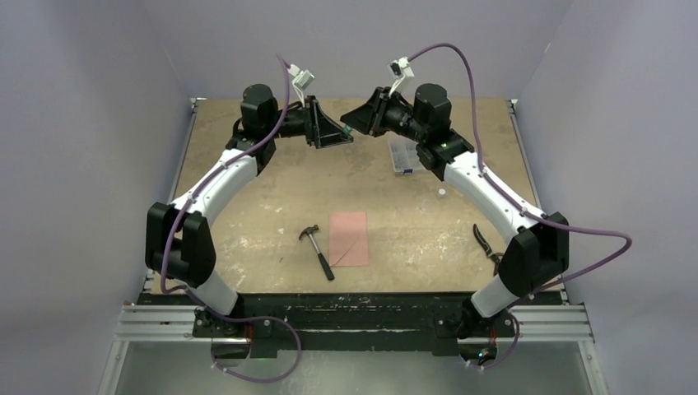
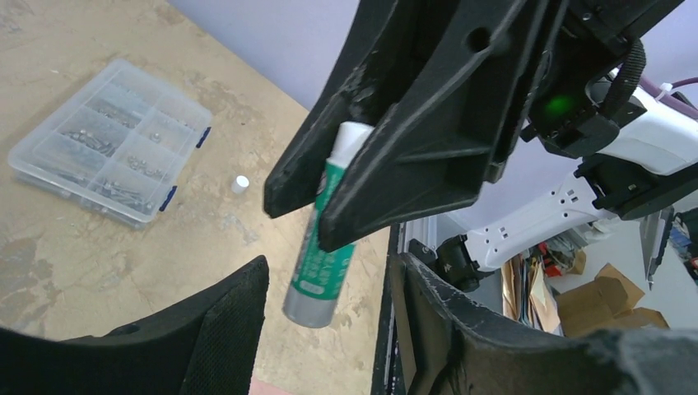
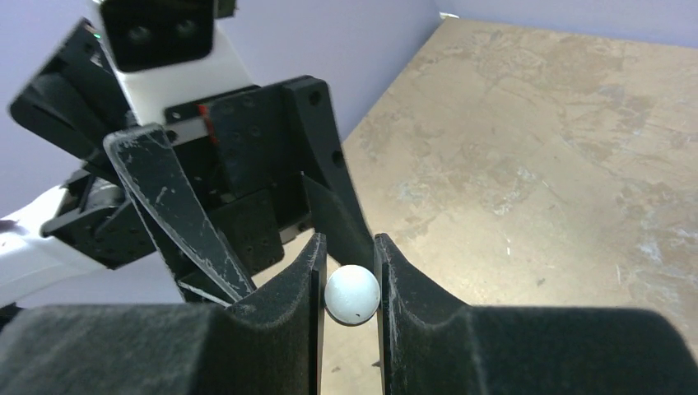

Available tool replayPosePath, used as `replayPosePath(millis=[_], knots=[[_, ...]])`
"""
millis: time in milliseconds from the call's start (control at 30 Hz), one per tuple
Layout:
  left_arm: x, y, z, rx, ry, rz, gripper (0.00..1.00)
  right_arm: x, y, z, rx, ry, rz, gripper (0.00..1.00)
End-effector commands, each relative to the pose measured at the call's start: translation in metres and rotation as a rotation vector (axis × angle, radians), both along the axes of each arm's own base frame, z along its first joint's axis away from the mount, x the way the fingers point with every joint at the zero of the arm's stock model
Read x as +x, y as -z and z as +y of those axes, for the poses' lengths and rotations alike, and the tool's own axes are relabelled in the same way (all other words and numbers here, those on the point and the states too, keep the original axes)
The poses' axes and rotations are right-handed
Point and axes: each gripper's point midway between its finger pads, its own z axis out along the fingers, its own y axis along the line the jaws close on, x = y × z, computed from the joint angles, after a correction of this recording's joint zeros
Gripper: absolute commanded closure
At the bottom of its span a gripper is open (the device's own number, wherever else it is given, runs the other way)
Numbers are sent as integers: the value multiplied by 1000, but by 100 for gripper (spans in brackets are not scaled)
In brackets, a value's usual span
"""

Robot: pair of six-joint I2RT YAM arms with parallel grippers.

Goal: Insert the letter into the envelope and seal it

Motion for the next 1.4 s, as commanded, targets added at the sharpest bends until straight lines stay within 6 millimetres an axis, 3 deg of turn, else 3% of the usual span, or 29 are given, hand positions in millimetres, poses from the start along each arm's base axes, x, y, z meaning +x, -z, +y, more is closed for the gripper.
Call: replayPosePath(millis=[0,100,167,233,333,400,500,700,933,1167,1267,1300,1367], knots=[[-3,-11,0,-26,12,-53,49,-1,-15,0,-48,-30,-81,100],[-1,-10,-1,-38,6,-29,68,-1,-16,1,-43,-35,-86,100],[-3,-9,-3,-55,22,-16,87,-2,-21,1,-20,-33,-85,99],[-5,-9,-4,-67,36,-10,100,-5,-32,0,25,-21,-82,89],[-3,-10,-4,-71,20,-6,100,-7,-40,-5,81,13,-60,52],[1,-15,-3,-79,-9,-11,100,-6,-42,-11,103,54,-51,35],[7,-20,-2,-96,-48,-14,100,-7,-39,-18,125,99,-42,31],[7,-26,-3,-126,-50,-6,100,-9,-38,-24,165,126,-44,36],[-1,-30,-3,-144,-18,-8,100,-4,-33,-21,150,125,-43,54],[-9,-33,-2,-163,12,-18,100,2,-34,-20,135,134,-56,65],[-9,-34,-2,-165,15,-18,100,2,-34,-18,121,119,-69,80],[-9,-35,-2,-166,14,-16,98,1,-34,-16,115,105,-77,85],[-8,-34,-2,-166,11,-5,80,-1,-35,-14,96,80,-115,90]])
